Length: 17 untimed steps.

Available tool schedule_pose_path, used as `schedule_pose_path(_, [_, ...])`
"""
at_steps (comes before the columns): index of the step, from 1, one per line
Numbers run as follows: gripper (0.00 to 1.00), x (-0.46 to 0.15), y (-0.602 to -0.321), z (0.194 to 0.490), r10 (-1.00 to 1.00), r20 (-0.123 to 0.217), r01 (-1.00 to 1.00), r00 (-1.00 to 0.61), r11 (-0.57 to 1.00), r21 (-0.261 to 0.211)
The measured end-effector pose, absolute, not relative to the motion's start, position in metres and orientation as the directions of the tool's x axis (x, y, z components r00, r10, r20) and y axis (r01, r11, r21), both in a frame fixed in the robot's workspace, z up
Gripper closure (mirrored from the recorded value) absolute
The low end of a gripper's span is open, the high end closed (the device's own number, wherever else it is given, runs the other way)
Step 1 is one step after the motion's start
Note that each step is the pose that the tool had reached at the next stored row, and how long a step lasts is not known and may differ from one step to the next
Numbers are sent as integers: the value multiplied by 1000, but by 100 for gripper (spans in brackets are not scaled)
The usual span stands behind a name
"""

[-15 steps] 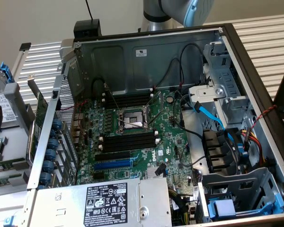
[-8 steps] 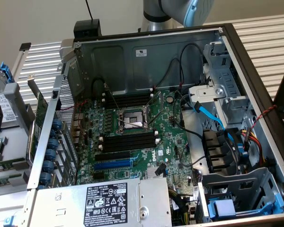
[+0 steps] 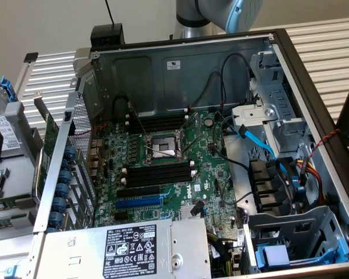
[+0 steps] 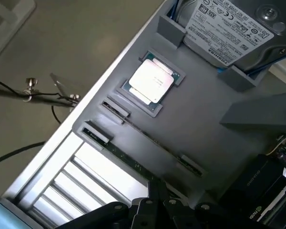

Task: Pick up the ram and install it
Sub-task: 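Pick up the ram and move it above insertion slot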

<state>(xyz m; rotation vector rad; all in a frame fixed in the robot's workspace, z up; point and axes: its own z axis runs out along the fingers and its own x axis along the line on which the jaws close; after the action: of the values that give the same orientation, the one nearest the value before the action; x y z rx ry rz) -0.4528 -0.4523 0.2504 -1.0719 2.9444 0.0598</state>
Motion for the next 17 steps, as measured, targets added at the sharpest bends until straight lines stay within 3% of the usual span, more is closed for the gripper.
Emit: schedule_pose_path(17, [89, -453, -452, 246, -845, -20, -845, -534, 533, 33])
